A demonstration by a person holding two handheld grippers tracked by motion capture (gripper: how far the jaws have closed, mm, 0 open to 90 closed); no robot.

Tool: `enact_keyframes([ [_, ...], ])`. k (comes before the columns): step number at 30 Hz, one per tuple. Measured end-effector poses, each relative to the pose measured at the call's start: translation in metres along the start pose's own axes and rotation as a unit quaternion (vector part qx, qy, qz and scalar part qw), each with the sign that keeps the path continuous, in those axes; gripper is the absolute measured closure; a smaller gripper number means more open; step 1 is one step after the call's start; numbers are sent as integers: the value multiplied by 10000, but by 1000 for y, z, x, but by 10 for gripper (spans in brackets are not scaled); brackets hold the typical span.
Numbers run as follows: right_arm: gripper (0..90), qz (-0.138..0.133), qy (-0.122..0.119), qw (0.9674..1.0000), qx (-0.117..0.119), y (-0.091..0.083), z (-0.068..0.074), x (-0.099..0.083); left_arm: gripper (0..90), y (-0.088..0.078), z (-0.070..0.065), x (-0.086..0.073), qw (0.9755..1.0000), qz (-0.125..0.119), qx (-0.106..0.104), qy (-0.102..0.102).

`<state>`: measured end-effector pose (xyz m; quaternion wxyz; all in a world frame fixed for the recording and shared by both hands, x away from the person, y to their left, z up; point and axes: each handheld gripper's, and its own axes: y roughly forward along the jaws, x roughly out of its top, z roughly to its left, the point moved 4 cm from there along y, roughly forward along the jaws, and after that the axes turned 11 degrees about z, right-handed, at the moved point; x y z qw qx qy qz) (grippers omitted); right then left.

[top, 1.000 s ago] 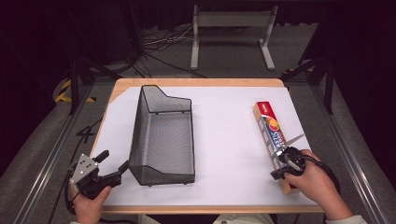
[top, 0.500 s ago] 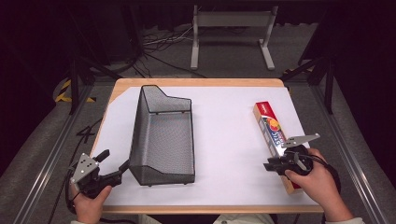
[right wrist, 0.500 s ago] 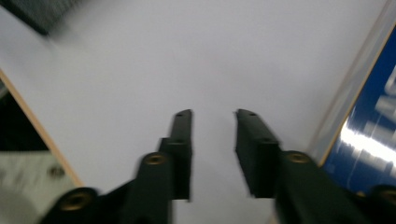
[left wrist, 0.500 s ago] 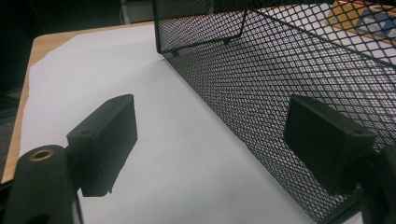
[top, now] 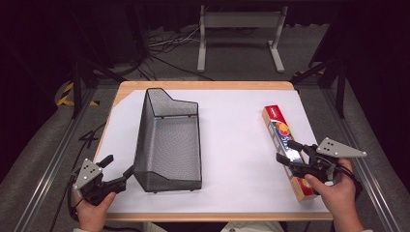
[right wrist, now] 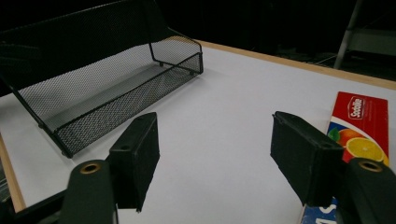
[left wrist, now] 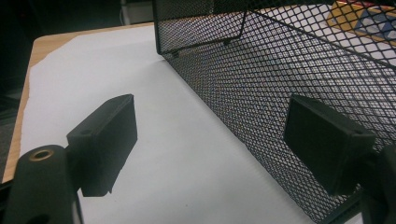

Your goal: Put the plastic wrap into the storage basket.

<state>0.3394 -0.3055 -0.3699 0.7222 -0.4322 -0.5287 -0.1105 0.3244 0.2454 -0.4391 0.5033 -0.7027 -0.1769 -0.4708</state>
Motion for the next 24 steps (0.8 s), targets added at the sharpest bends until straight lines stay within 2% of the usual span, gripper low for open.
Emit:
enact_keyframes([
  [5, 310, -189, 11, 9997, -125, -5, -1, 5, 182, 0, 0, 0, 10000, -6, 3, -1],
  [7, 304, -288, 78, 9992, -275, -8, -4, 7, 182, 0, 1, 0, 10000, -1, 5, -9],
  [9, 295, -292, 188, 9985, -414, -10, -9, 11, 182, 0, 1, -1, 10000, -2, 13, -40],
  [12, 285, -284, 209, 9974, -623, -13, -18, 20, 182, -1, 0, 0, 10000, -9, 17, -24],
  [17, 268, -237, 193, 9963, -800, -16, -30, 33, 182, -1, 1, -1, 10000, -2, 21, -26],
  [21, 251, -243, 360, 9957, -820, -14, -41, 40, 182, -1, 1, -1, 10000, 5, 18, -30],
  [24, 252, -206, 372, 9948, -930, -12, -47, 43, 182, -1, 1, -1, 10000, 16, 22, -28],
])
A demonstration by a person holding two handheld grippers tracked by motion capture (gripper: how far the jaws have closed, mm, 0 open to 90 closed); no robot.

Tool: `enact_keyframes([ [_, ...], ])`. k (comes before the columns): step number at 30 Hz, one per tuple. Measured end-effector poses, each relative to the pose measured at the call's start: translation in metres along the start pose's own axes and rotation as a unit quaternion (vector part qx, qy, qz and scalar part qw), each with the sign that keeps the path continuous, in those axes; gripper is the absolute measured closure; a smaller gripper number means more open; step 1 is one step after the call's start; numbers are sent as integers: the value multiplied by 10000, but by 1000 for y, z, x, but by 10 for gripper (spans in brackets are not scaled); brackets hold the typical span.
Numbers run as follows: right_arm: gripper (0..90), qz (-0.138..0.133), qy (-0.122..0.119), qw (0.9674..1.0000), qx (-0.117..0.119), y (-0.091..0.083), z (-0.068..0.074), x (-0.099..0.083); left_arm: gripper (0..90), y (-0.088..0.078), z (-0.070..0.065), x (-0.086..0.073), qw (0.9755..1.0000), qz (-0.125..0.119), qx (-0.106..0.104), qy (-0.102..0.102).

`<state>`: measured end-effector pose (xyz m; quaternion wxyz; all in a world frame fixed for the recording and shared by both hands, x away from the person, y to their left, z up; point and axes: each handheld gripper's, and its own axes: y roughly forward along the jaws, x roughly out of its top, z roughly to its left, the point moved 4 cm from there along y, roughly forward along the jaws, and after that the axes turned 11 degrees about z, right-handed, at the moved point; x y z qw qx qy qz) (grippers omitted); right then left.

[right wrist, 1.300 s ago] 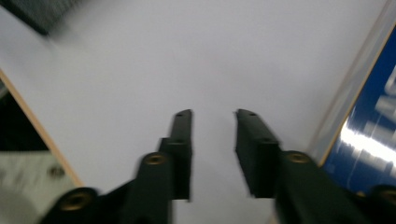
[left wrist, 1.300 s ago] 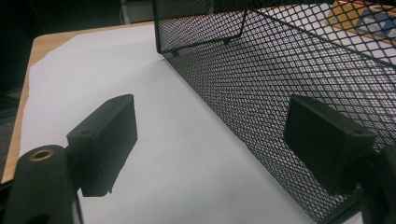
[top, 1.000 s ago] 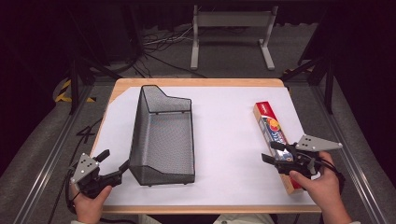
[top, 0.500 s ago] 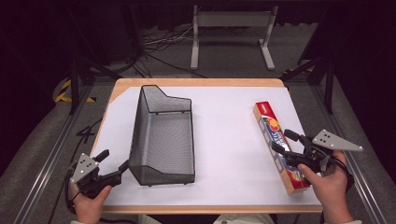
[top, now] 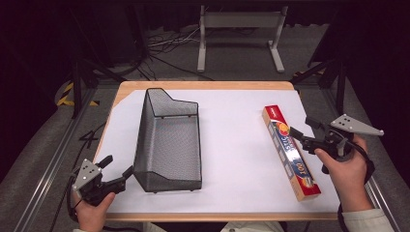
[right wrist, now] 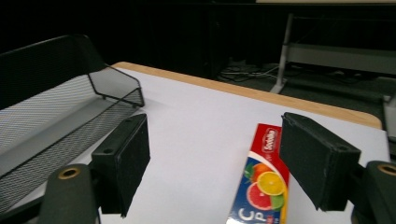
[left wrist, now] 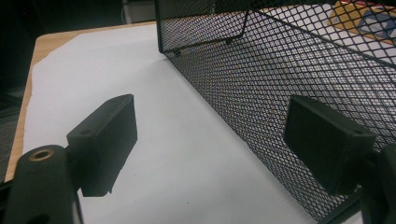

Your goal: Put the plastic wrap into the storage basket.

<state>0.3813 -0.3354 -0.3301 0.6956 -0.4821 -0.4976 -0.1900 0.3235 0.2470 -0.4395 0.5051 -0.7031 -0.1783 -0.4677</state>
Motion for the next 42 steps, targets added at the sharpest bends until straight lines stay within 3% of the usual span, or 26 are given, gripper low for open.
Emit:
enact_keyframes([
  [10, 238, 255, 169, 9994, -183, 14, -20, 14, 182, 0, 0, 0, 10000, -5, 19, -12],
  [13, 219, 553, 358, 9976, -215, 23, -23, 12, 182, 0, 1, 0, 10000, -13, 16, -13],
  [15, 218, 1015, 569, 9929, -239, 33, -22, 7, 182, 0, 1, -1, 10000, -12, 16, -21],
  [19, 204, 1510, 748, 9850, -373, 48, -22, -3, 182, -1, 1, -1, 10000, -6, 22, -19],
  [25, 188, 1878, 938, 9763, -533, 62, -27, -13, 182, -1, 1, -1, 10000, -9, 28, -14],
  [28, 188, 2110, 1032, 9703, -573, 67, -29, -19, 182, -1, 1, -1, 10000, -11, 27, -34],
  [31, 188, 2418, 1211, 9608, -604, 72, -29, -27, 182, 0, 1, -1, 10000, -9, 24, -31],
  [34, 178, 2630, 1269, 9541, -666, 75, -30, -34, 181, 0, 1, -1, 10000, 2, 26, -2],
  [35, 178, 2630, 1269, 9541, -666, 75, -30, -34, 182, 0, 1, -1, 10000, 2, 26, -2],
  [36, 176, 2697, 1293, 9521, -644, 76, -30, -36, 182, 0, 1, -1, 10000, 3, 24, -3],
  [38, 176, 2874, 1371, 9459, -622, 78, -29, -41, 182, 0, 1, -1, 10000, -5, 25, -29],
  [42, 166, 3121, 1401, 9371, -692, 83, -28, -48, 182, 0, 1, -1, 10000, -11, 15, -11],
])
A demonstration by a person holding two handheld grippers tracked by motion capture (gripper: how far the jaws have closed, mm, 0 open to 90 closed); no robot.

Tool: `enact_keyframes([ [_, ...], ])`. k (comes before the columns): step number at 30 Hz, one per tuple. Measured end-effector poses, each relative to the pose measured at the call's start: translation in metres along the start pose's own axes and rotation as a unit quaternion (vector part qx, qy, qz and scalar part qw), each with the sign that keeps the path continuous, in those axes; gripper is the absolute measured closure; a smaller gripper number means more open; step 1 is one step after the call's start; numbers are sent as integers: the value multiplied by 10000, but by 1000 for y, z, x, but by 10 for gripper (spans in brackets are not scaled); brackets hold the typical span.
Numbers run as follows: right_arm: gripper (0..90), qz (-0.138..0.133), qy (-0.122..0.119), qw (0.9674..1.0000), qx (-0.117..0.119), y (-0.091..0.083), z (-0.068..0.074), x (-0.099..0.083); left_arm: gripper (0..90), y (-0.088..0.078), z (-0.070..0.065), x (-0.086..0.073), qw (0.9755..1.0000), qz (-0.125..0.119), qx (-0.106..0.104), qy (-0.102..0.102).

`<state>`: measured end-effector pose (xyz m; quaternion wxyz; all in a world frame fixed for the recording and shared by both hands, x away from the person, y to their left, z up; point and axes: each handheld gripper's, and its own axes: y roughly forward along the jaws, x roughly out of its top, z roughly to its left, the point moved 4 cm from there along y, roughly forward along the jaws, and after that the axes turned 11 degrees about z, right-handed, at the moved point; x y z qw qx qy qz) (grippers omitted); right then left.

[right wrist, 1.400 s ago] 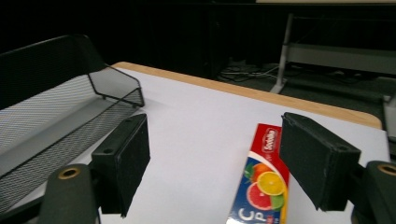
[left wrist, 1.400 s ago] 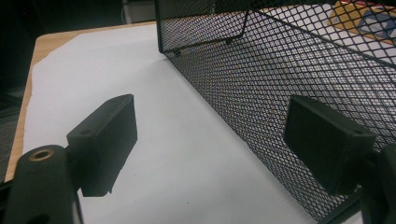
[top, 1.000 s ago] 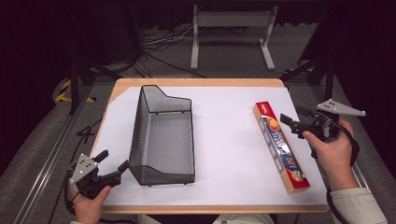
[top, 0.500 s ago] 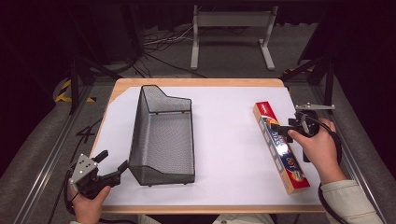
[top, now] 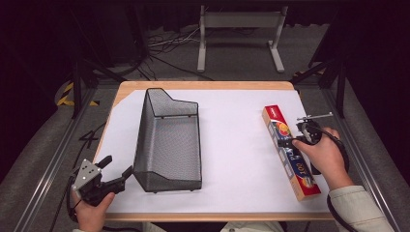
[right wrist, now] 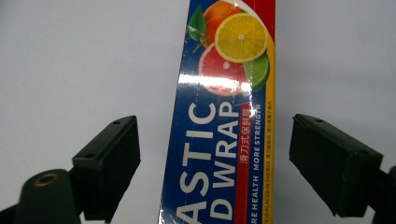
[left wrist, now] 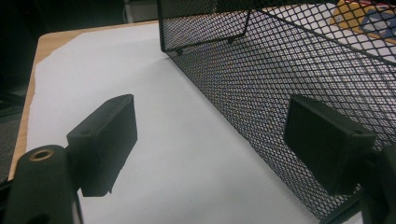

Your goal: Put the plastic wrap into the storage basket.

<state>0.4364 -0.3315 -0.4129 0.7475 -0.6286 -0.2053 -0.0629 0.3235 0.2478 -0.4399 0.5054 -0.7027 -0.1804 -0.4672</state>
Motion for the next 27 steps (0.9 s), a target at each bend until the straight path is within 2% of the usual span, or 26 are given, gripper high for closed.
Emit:
enact_keyframes([
  [4, 159, 348, 52, 9994, -22, 8, 1, -4, 182, 0, 0, 0, 10000, 2, -2, 0],
  [9, 176, 551, 105, 9984, -108, 18, 0, -6, 182, 0, 0, 0, 10000, 6, -3, 1],
  [13, 275, 744, 120, 9969, -213, 21, 2, -7, 182, 0, 0, 0, 10000, 19, 3, 0],
  [14, 341, 940, 68, 9947, -420, 25, 3, -9, 182, 0, 0, 0, 10000, 12, 2, -18],
  [18, 388, 970, 219, 9931, -624, 23, 6, -9, 182, 0, 0, 0, 10000, 5, 6, -1],
  [21, 396, 953, 211, 9925, -736, 22, 8, -9, 182, -1, 1, 0, 10000, 6, 17, 3],
  [24, 399, 915, 233, 9930, -710, 22, 8, -9, 182, -1, 1, -1, 10000, 6, 11, -23],
  [27, 400, 849, 295, 9947, -501, 19, 8, -10, 182, -1, 1, 0, 10000, -2, 19, -28],
])
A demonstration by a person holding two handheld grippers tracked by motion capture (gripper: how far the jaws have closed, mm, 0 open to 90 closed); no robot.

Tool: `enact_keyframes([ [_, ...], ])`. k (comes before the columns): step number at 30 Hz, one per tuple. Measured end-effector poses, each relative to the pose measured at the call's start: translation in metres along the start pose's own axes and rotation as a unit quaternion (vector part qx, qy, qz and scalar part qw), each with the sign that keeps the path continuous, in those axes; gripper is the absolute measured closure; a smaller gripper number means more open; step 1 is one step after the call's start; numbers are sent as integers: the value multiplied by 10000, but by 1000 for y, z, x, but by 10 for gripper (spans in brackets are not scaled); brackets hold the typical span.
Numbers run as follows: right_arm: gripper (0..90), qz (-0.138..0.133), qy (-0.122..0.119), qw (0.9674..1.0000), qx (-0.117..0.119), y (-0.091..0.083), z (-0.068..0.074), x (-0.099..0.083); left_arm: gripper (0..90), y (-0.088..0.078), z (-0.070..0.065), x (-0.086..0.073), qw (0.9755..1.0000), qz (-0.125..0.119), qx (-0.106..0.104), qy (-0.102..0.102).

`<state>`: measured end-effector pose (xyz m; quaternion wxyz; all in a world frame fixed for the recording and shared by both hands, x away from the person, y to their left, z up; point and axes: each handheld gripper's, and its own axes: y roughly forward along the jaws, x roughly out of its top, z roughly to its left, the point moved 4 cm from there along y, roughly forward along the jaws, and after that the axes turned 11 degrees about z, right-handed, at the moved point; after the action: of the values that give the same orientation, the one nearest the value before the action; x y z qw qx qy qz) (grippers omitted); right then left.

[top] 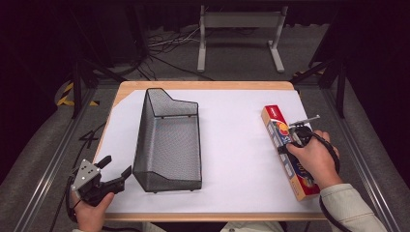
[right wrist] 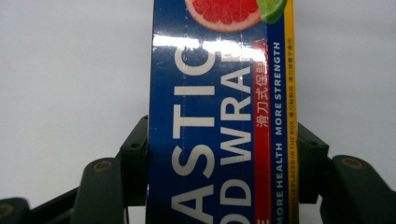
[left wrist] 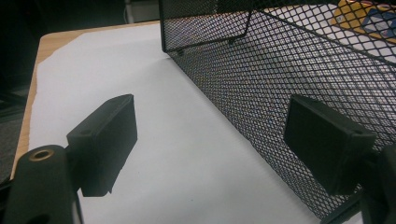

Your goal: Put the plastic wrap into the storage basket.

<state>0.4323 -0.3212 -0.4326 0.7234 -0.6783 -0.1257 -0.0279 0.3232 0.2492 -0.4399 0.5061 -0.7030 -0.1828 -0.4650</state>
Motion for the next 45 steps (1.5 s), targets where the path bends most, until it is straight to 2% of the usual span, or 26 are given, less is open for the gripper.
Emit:
enact_keyframes([
  [3, 400, -110, -80, 9999, -52, -5, 4, -1, 182, 1, -1, 1, 10000, 17, -5, 5],
  [7, 400, -266, -101, 9995, 108, -16, 11, 1, 182, 1, -2, 1, 10000, 24, 9, 72],
  [14, 400, -550, -140, 9982, 176, -41, 19, 7, 182, 0, -1, 0, 10000, 2, 9, 41],
  [20, 400, -893, -212, 9956, 199, -60, 23, 10, 182, 0, -1, 0, 10000, 1, 10, 46],
  [28, 400, -1162, -437, 9919, 251, -76, 31, 9, 182, 0, -1, 0, 10000, 4, 14, 29],
  [36, 400, -1239, -673, 9893, 368, -88, 56, 11, 182, -1, 0, 0, 10000, 14, 31, 32],
  [41, 400, -1156, -777, 9878, 692, -94, 81, 12, 182, -3, 1, -2, 10000, -5, 38, 0],
  [45, 400, -1163, -994, 9844, 864, -99, 103, 13, 182, -4, 1, -2, 10000, -4, 41, 3],
])
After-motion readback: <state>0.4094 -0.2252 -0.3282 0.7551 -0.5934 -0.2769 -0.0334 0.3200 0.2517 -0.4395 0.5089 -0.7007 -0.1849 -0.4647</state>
